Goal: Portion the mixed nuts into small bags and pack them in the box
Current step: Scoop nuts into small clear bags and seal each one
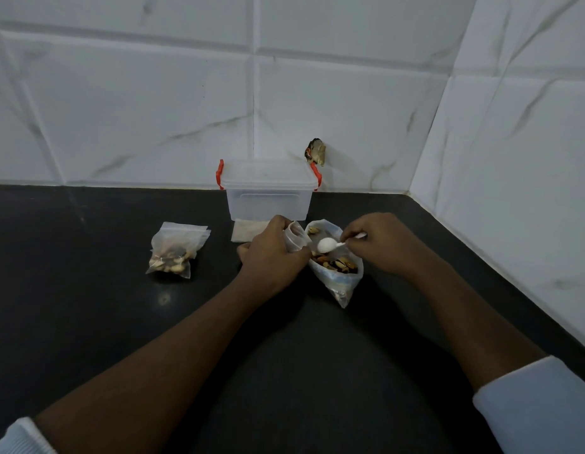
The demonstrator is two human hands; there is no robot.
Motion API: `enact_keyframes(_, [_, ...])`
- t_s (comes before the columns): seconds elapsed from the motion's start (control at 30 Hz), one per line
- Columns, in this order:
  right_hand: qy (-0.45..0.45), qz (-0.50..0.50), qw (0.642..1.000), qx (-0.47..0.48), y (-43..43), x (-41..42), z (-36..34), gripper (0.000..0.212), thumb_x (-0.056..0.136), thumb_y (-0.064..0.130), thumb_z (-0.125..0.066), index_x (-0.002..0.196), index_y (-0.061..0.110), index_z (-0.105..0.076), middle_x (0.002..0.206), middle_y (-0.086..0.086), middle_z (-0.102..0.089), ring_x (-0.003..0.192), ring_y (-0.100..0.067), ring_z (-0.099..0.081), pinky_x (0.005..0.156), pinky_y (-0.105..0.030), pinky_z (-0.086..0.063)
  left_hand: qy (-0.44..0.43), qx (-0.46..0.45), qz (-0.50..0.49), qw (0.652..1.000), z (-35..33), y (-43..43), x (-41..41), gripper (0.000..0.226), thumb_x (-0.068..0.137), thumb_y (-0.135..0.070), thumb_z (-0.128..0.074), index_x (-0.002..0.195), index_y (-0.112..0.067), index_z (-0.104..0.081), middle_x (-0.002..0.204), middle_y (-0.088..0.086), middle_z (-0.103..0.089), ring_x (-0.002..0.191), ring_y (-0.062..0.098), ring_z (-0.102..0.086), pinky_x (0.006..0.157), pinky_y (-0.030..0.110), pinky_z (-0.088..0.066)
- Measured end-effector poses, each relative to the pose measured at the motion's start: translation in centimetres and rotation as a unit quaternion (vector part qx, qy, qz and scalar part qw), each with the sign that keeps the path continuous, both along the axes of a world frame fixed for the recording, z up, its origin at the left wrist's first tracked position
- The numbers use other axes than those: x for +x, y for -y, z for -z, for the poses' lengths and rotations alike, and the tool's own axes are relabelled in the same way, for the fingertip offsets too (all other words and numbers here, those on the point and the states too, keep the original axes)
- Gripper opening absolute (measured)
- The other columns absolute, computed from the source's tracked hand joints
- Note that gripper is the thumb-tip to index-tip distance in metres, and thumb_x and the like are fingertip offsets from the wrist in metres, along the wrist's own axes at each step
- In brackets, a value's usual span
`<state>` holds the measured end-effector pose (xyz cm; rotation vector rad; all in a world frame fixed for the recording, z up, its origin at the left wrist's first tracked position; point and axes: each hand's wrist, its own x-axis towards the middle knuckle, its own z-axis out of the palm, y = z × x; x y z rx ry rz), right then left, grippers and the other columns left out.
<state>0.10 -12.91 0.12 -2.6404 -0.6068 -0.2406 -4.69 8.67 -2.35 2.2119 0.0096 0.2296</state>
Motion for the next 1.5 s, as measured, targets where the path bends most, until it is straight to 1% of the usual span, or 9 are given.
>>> enact_keyframes(0.13, [0.043, -0.001, 0.998, 0.042, 0.6, -0.2, -0.3, 0.019, 0.094, 0.015, -0.064, 0.102, 0.023, -0.079, 0.096, 0.011, -0.071, 0.088, 0.0, -0.063, 0.073, -0.019, -0.047, -0.005, -0.001, 0.002, 1.0, -0.1, 0.1, -0.1, 0.041, 0.093, -0.033, -0.069, 0.127, -0.032, -0.047, 0.11, -0.014, -0.057, 0.113, 0.013, -0.057, 0.113, 0.044, -0.026])
enact_keyframes(0.33, [-0.014, -0.037, 0.999, 0.007, 0.0, 0.0, 0.1, 0.021, 0.093, 0.018, -0.068, 0.107, 0.027, -0.08, 0.102, 0.012, -0.071, 0.089, 0.001, -0.061, 0.071, -0.016, -0.042, -0.014, -0.016, 0.008, 1.0, -0.1, 0.1, 0.1, 0.041, 0.091, -0.032, -0.072, 0.124, -0.035, -0.047, 0.111, -0.012, -0.058, 0.114, 0.015, -0.06, 0.114, 0.051, -0.037])
enact_keyframes(0.5, [0.029, 0.015, 0.999, 0.029, 1.3, 0.2, -0.2, 0.017, 0.096, 0.018, -0.064, 0.101, 0.023, -0.079, 0.095, 0.011, -0.071, 0.088, 0.0, -0.062, 0.071, -0.02, -0.042, -0.006, -0.005, 0.007, 1.0, -0.1, 0.1, 0.0, 0.037, 0.093, -0.034, -0.07, 0.117, -0.039, -0.042, 0.101, -0.019, -0.054, 0.103, 0.008, -0.053, 0.115, 0.047, -0.028])
enact_keyframes(0.67, [-0.034, 0.013, 0.999, 0.022, 1.3, -0.1, -0.4, 0.018, 0.097, 0.018, -0.062, 0.098, 0.025, -0.078, 0.096, 0.012, -0.072, 0.089, 0.001, -0.062, 0.073, -0.019, -0.044, -0.012, -0.011, 0.017, 1.0, 0.0, 0.0, 0.1, 0.037, 0.093, -0.033, -0.07, 0.116, -0.04, -0.042, 0.097, -0.02, -0.053, 0.107, 0.011, -0.059, 0.115, 0.051, -0.035])
enact_keyframes(0.83, [-0.089, -0.007, 0.991, 0.097, 0.9, -0.2, -0.4, 0.018, 0.096, 0.016, -0.063, 0.092, 0.023, -0.079, 0.079, 0.007, -0.074, 0.077, -0.004, -0.069, 0.077, -0.029, -0.052, -0.012, -0.006, 0.016, 1.0, 0.0, 0.0, 0.1, 0.037, 0.094, -0.034, -0.069, 0.118, -0.04, -0.042, 0.105, -0.016, -0.056, 0.11, 0.011, -0.059, 0.116, 0.052, -0.033])
enact_keyframes(0.97, [-0.18, 0.044, 0.957, 0.222, 0.8, -0.1, 0.1, 0.017, 0.099, 0.015, -0.062, 0.094, 0.014, -0.078, 0.072, -0.001, -0.068, 0.049, -0.002, -0.052, 0.051, -0.021, -0.039, -0.008, -0.003, 0.01, 1.0, -0.1, 0.1, 0.0, 0.038, 0.094, -0.034, -0.069, 0.123, -0.037, -0.045, 0.108, -0.015, -0.057, 0.11, 0.011, -0.057, 0.117, 0.05, -0.029])
enact_keyframes(1.07, [-0.27, 0.082, 0.906, 0.316, 0.9, 0.1, 0.4, 0.016, 0.099, 0.01, -0.06, 0.099, 0.005, -0.075, 0.071, -0.006, -0.063, 0.046, -0.007, -0.04, 0.037, -0.019, -0.027, -0.007, -0.005, 0.012, 1.0, 0.0, 0.0, 0.1, 0.038, 0.094, -0.035, -0.069, 0.124, -0.036, -0.046, 0.11, -0.014, -0.059, 0.108, 0.01, -0.057, 0.117, 0.05, -0.03])
enact_keyframes(1.27, [-0.353, 0.075, 0.812, 0.459, 1.1, 0.5, 0.4, 0.015, 0.098, 0.003, -0.058, 0.104, -0.004, -0.069, 0.072, -0.007, -0.062, 0.047, -0.006, -0.037, 0.034, -0.017, -0.024, -0.009, -0.01, 0.023, 1.0, 0.3, -0.1, 0.4, 0.038, 0.093, -0.039, -0.069, 0.122, -0.038, -0.045, 0.11, -0.016, -0.059, 0.112, 0.011, -0.058, 0.116, 0.054, -0.033])
enact_keyframes(1.5, [-0.293, -0.039, 0.815, 0.499, -0.3, -0.8, -0.7, 0.019, 0.101, 0.005, -0.058, 0.112, -0.002, -0.071, 0.076, -0.007, -0.066, 0.055, -0.008, -0.043, 0.044, -0.018, -0.031, 0.009, -0.005, 0.017, 1.0, 0.4, 0.0, 0.4, 0.036, 0.092, -0.043, -0.069, 0.118, -0.039, -0.044, 0.107, -0.02, -0.057, 0.105, 0.006, -0.053, 0.116, 0.047, -0.026])
